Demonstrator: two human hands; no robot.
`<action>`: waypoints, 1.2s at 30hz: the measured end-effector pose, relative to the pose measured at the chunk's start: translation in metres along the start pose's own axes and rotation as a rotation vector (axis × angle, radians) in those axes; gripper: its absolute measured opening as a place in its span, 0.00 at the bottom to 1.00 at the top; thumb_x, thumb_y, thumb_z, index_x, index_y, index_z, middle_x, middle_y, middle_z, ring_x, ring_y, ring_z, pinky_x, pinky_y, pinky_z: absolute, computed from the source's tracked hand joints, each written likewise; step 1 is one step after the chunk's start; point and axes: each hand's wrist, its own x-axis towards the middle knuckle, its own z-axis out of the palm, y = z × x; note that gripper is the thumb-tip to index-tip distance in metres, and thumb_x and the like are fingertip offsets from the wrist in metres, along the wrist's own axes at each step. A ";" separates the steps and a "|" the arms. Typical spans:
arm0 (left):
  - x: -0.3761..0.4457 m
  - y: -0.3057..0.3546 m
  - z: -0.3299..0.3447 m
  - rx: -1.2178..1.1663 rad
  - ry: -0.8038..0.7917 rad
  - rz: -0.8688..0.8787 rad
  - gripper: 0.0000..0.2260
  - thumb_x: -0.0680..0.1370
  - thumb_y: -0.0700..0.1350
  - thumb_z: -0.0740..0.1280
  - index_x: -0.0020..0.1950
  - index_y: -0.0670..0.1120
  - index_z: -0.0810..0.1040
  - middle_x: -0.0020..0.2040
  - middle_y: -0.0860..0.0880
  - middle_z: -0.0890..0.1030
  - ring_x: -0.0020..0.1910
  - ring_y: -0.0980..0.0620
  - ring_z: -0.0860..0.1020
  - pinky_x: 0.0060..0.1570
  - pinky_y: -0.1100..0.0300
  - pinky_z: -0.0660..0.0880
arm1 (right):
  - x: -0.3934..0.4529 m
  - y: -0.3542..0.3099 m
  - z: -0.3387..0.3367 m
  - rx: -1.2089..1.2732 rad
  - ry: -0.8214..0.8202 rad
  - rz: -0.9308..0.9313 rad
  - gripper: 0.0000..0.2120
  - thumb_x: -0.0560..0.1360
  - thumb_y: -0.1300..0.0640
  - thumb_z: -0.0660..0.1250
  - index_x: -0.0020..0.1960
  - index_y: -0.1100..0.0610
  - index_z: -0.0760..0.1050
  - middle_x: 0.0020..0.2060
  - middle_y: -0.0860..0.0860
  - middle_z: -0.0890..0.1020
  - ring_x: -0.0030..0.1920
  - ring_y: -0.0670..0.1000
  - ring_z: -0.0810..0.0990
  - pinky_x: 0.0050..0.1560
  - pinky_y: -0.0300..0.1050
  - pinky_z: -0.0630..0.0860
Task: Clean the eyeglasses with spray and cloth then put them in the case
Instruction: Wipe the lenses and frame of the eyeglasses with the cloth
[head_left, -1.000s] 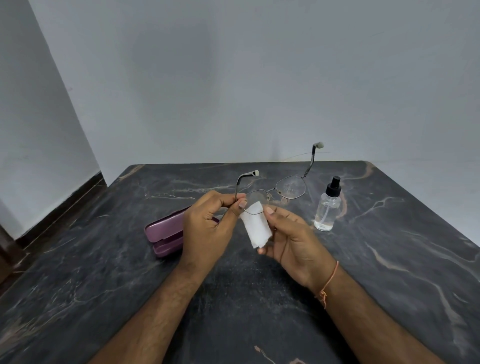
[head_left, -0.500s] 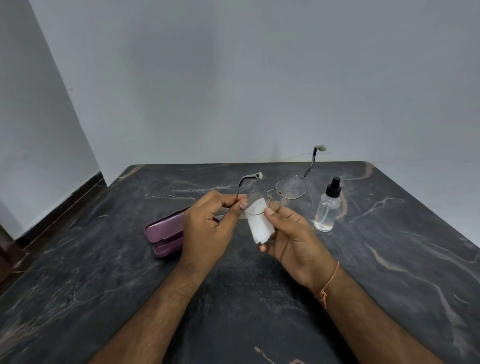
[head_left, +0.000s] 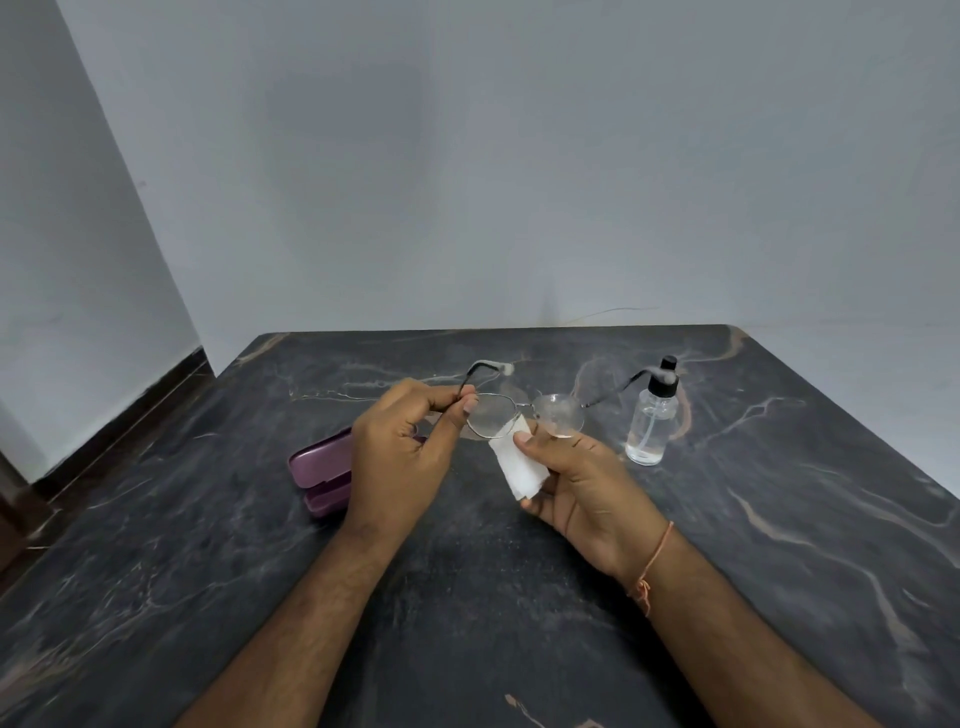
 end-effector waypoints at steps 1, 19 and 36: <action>0.000 0.000 -0.001 0.008 0.012 -0.007 0.04 0.80 0.43 0.76 0.52 0.44 0.89 0.49 0.52 0.88 0.51 0.59 0.86 0.52 0.65 0.80 | 0.001 0.000 -0.001 0.031 0.023 0.012 0.14 0.77 0.61 0.75 0.62 0.60 0.83 0.49 0.57 0.88 0.38 0.49 0.84 0.34 0.42 0.78; 0.003 0.000 -0.009 -0.035 0.074 -0.096 0.02 0.81 0.44 0.75 0.52 0.48 0.88 0.49 0.55 0.87 0.51 0.55 0.86 0.53 0.58 0.82 | -0.007 -0.011 -0.007 0.293 -0.054 -0.119 0.12 0.82 0.53 0.68 0.64 0.53 0.83 0.55 0.53 0.88 0.46 0.50 0.86 0.40 0.45 0.83; 0.002 -0.001 -0.012 -0.119 0.083 -0.123 0.02 0.81 0.46 0.74 0.51 0.49 0.87 0.49 0.51 0.88 0.51 0.52 0.87 0.53 0.51 0.85 | -0.009 -0.015 -0.007 0.313 -0.131 -0.115 0.12 0.78 0.56 0.70 0.59 0.51 0.86 0.55 0.53 0.87 0.44 0.49 0.85 0.38 0.44 0.81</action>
